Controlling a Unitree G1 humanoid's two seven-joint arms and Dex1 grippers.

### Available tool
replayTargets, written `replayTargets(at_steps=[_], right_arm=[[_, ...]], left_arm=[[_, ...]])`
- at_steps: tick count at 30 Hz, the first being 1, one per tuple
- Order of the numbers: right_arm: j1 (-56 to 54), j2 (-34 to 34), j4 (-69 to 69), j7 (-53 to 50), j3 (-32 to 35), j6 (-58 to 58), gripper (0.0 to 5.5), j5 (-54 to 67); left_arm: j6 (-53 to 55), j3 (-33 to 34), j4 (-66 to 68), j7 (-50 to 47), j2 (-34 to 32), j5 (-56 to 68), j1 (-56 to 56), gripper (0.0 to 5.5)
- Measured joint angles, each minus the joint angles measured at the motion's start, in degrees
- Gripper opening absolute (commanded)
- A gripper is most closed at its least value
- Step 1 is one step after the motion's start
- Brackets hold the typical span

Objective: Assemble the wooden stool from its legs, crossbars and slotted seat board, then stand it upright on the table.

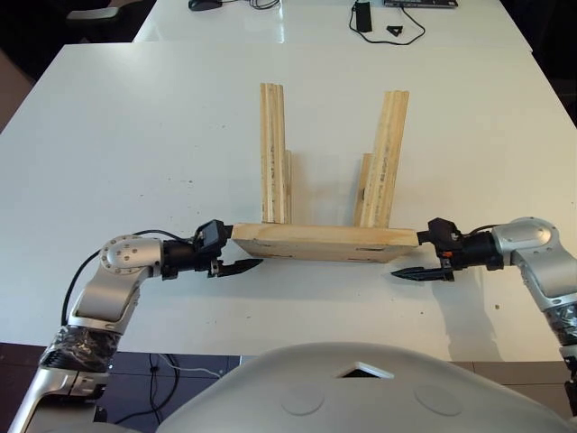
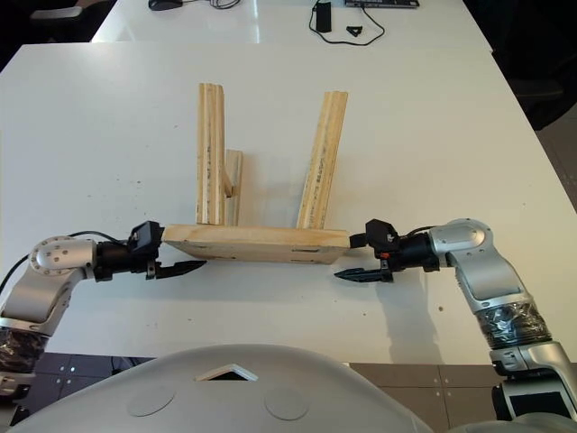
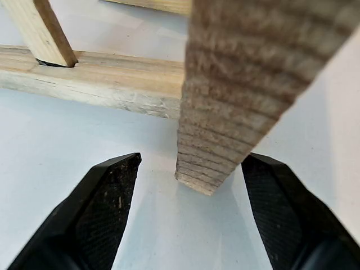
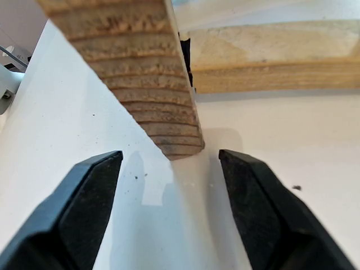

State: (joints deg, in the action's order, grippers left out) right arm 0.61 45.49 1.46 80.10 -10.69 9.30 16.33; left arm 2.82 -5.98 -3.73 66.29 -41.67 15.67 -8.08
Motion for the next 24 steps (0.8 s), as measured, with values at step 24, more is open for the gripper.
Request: replayTargets(at_steps=[24], right_arm=[[-3.1,-4.74,3.07,-3.21,-2.66,-2.49,1.58,-2.71]], left_arm=[[-2.1,-3.46,3.68,0.36,3.48,-1.03,2.06,1.64]])
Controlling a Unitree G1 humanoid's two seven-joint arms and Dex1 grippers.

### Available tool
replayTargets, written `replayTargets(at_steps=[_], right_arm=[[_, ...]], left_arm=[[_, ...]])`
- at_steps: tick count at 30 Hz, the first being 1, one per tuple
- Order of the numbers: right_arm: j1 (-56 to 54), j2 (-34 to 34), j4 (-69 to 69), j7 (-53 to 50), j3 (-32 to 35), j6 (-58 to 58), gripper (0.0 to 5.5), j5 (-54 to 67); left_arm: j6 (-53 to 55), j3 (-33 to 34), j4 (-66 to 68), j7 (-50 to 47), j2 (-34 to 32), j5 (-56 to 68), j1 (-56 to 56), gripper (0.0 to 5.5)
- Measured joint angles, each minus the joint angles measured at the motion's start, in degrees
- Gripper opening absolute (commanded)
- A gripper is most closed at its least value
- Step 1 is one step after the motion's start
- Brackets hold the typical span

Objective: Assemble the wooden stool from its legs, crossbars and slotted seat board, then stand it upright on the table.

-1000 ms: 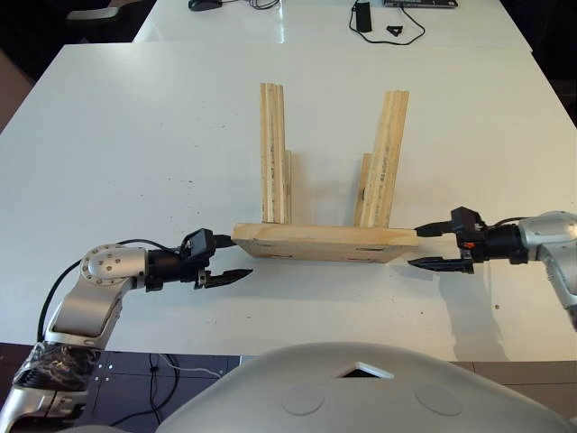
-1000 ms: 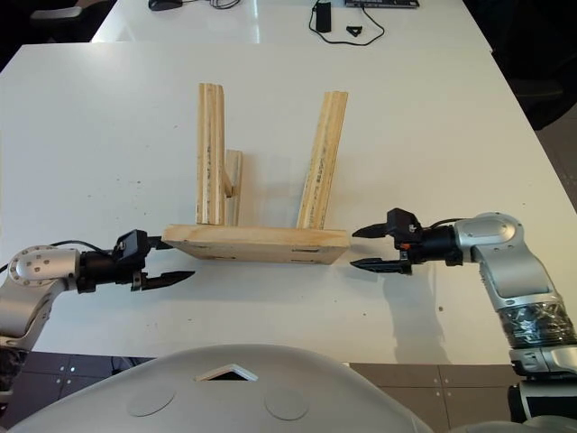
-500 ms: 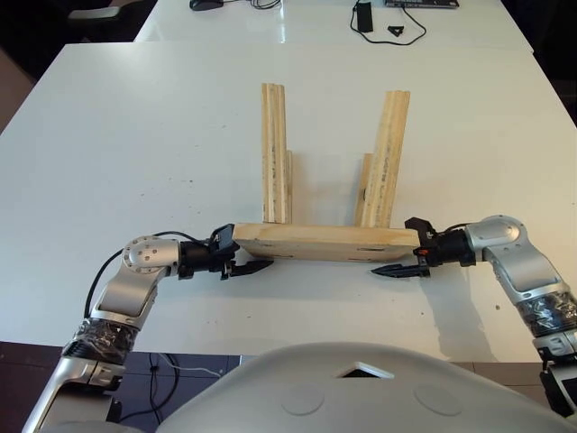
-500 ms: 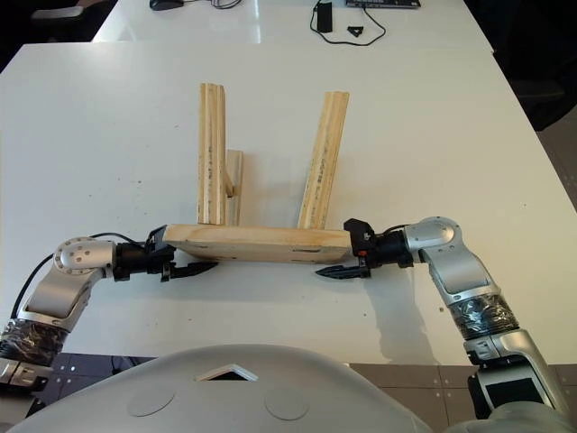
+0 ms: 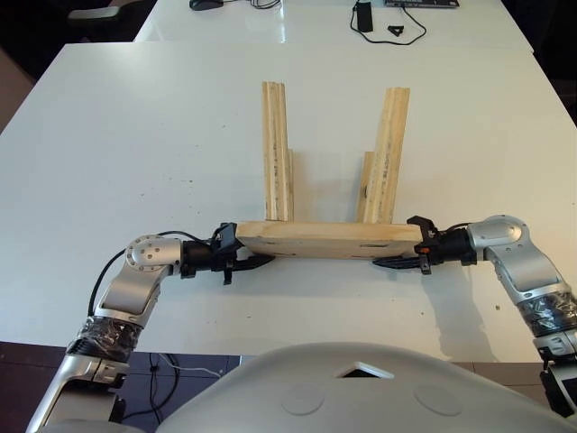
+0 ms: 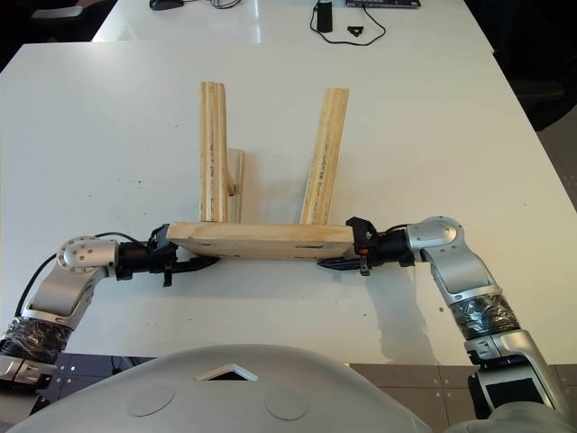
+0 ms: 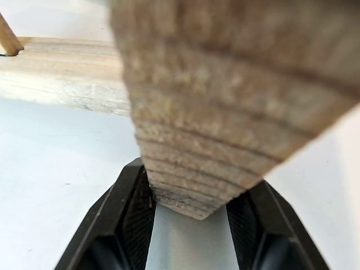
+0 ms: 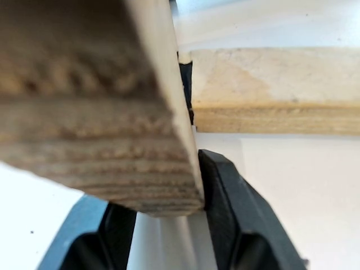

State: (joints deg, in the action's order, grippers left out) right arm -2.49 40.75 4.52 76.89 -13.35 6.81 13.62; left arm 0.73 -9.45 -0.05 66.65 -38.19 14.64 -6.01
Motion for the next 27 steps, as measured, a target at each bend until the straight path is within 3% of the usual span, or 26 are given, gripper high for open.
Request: replayTargets(at_steps=[9,13,17,22,27], right_arm=[[6.38,3.25,-9.39,-0.39,4.31,3.9,1.58,4.24],[14.71,10.68,-23.01,1.82,14.31,13.97,1.58,16.31],[17.24,14.25,-28.64,2.01,22.33,21.82,1.58,27.09],[17.79,17.45,-30.11,0.39,27.1,27.61,1.58,38.55],[16.85,20.76,-29.06,-5.11,27.66,29.92,1.58,50.31]], left_arm=[[8.36,4.23,-14.82,-0.93,-3.15,4.72,-8.67,1.53],[16.43,12.3,-30.5,-0.76,-6.93,16.14,-15.74,1.53],[21.58,19.0,-36.92,-1.59,-8.65,26.18,-19.0,1.53],[24.94,23.84,-39.25,-4.8,-10.14,38.45,-20.69,1.53],[26.04,25.95,-38.36,-9.05,-11.51,48.1,-17.87,1.54]])
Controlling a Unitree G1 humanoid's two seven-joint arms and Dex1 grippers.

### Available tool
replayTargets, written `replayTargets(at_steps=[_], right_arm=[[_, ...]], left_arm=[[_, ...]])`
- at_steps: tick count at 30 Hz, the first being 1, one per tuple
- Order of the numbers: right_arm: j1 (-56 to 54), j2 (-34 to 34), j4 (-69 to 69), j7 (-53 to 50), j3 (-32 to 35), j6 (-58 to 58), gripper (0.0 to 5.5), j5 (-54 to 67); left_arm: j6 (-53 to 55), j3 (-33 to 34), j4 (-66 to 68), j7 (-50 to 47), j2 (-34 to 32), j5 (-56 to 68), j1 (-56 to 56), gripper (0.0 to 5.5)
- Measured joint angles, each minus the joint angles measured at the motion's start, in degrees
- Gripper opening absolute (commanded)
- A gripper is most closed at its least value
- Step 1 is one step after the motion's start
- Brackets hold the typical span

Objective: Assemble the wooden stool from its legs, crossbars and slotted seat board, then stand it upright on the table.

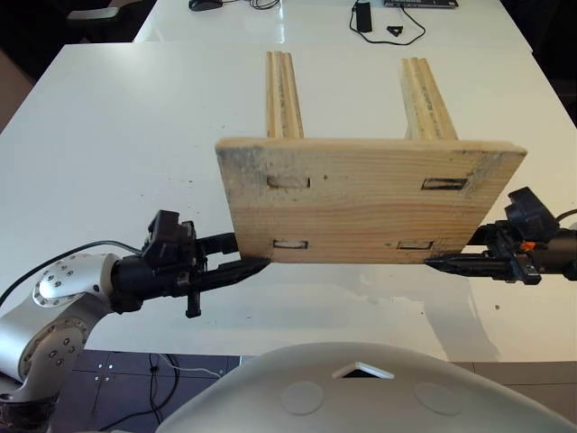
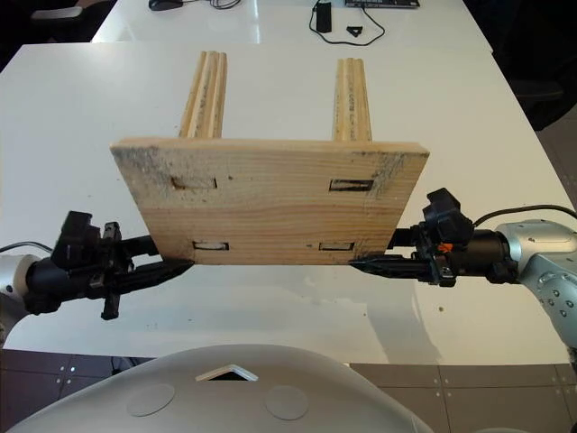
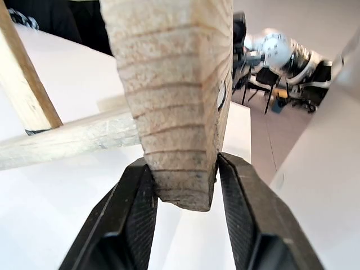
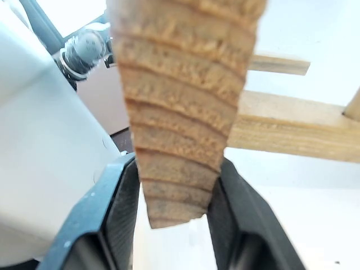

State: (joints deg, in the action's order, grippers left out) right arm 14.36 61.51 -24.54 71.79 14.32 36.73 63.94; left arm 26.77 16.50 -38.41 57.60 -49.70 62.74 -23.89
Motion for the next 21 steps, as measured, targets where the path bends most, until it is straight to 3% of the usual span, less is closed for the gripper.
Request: replayTargets(at_steps=[6,12,21], right_arm=[[-3.75,0.48,3.27,-12.3,-0.77,0.13,1.58,21.9],[-12.95,-7.65,4.15,-33.48,-5.07,-2.92,1.58,40.41],[-25.06,-22.0,5.39,-65.34,-13.78,-9.01,1.58,47.54]], left_arm=[[0.14,0.17,1.62,-8.28,-0.7,14.67,4.56,1.56],[-0.18,-2.81,1.62,-25.4,3.38,30.72,10.56,1.57],[-4.14,-8.8,8.48,-59.88,13.19,39.93,28.93,1.57]])
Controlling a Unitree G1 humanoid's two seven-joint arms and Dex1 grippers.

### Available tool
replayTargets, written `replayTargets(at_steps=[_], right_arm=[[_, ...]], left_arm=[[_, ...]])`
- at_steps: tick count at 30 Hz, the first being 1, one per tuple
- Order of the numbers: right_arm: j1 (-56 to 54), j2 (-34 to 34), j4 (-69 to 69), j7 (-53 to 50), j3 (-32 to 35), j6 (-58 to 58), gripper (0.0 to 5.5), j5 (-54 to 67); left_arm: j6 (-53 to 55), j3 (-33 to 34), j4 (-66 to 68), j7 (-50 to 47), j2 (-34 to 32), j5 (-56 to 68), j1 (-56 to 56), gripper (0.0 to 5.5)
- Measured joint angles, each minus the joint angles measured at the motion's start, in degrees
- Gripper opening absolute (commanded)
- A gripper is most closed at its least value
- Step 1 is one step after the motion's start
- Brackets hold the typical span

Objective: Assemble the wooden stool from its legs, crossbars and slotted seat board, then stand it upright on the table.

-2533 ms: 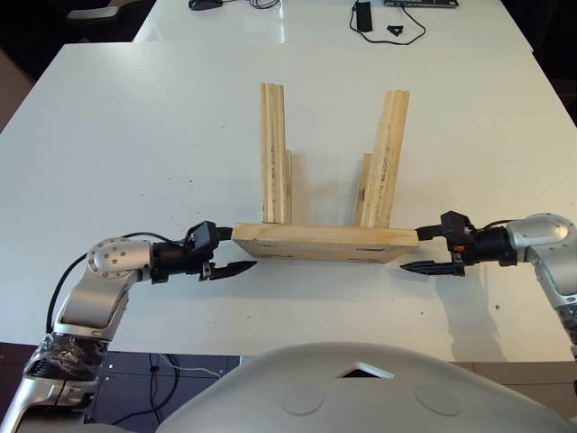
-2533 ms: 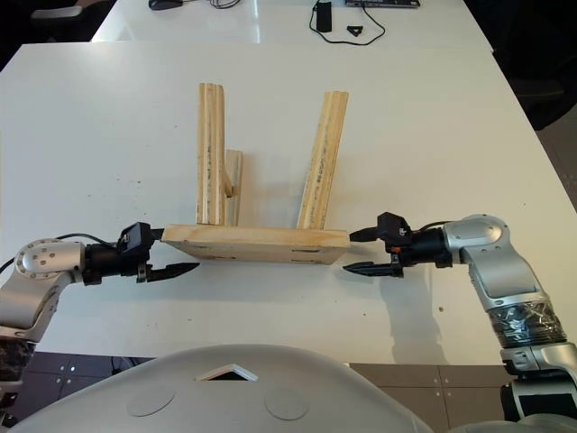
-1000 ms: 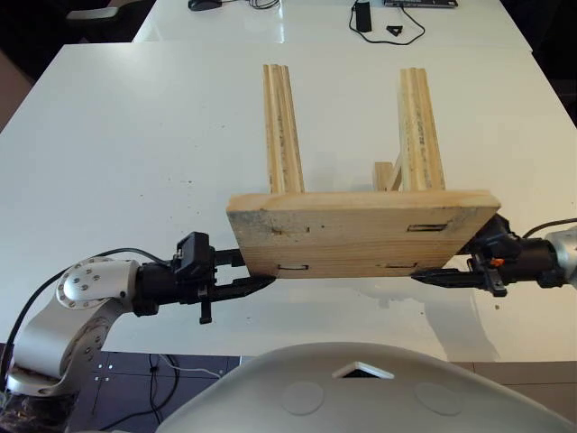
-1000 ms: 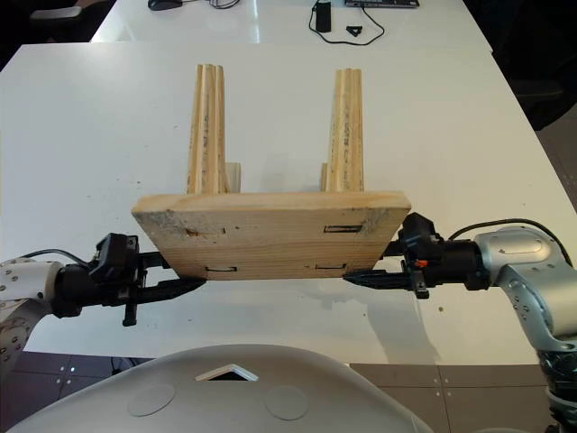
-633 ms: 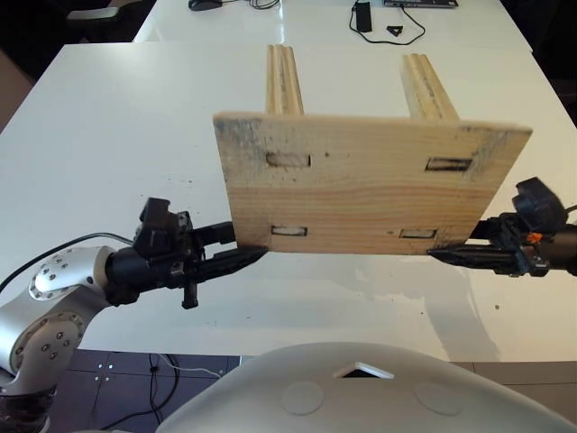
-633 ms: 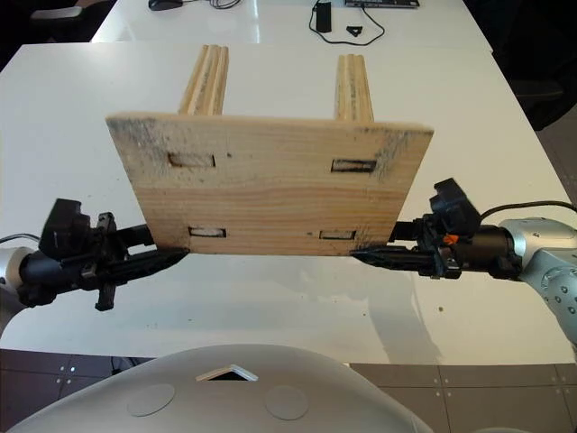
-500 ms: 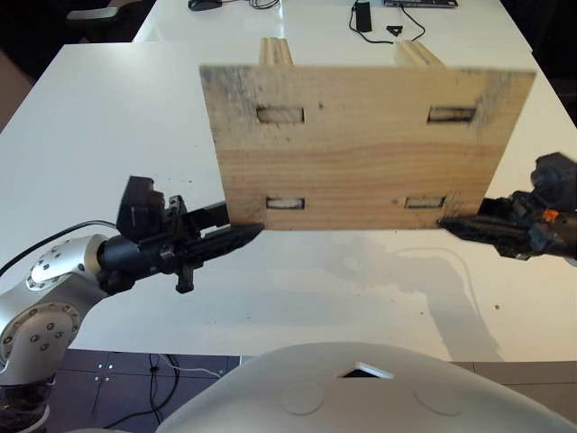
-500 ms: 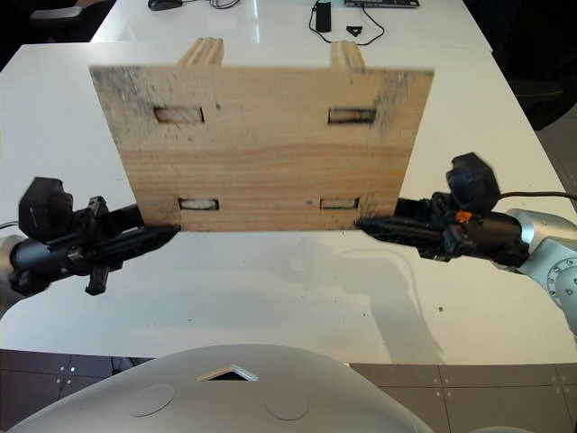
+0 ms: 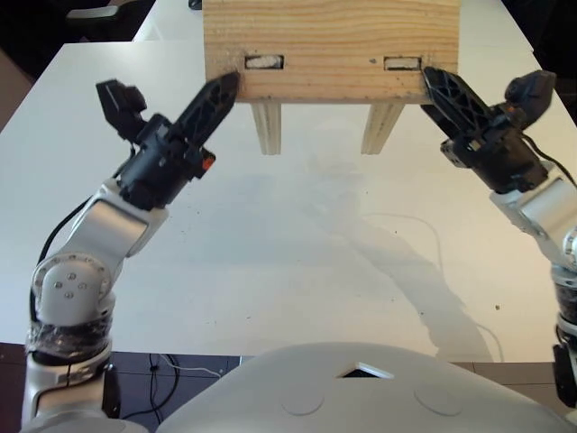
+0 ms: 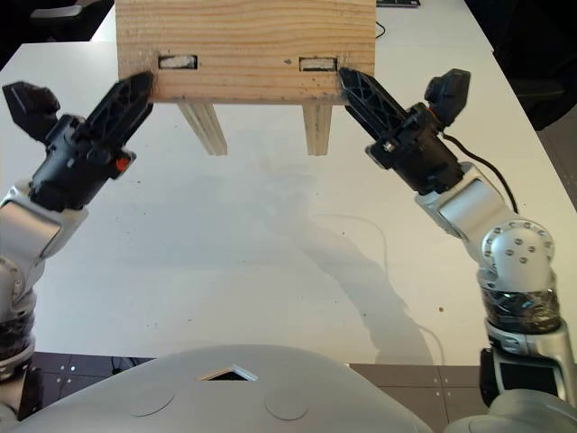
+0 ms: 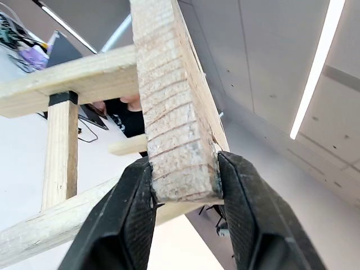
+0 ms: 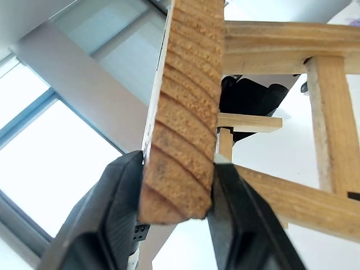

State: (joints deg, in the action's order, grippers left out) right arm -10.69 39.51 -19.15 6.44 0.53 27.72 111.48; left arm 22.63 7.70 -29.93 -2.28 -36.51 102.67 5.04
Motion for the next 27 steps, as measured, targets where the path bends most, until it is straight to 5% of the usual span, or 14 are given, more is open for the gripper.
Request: replayTargets(at_steps=[6,10,21,27], right_arm=[[-14.37,-11.75,8.05,-24.73,-2.82,-4.36,1.58,-1.18],[-21.72,-14.77,16.11,-30.11,-2.75,-3.97,1.59,-5.95],[-28.58,-18.53,30.22,-30.41,3.11,0.89,3.45,-25.87],[-28.16,-20.03,28.27,-26.37,9.99,1.87,3.46,-31.82]], left_arm=[[-0.69,-3.38,10.88,-22.59,6.05,-0.54,14.99,1.61],[1.28,-5.04,18.05,-29.53,8.44,-3.35,21.2,1.68],[11.46,-4.53,27.95,-30.49,9.67,-19.49,30.49,3.62],[13.46,-5.01,18.17,-17.93,1.6,-38.08,22.76,4.25]])
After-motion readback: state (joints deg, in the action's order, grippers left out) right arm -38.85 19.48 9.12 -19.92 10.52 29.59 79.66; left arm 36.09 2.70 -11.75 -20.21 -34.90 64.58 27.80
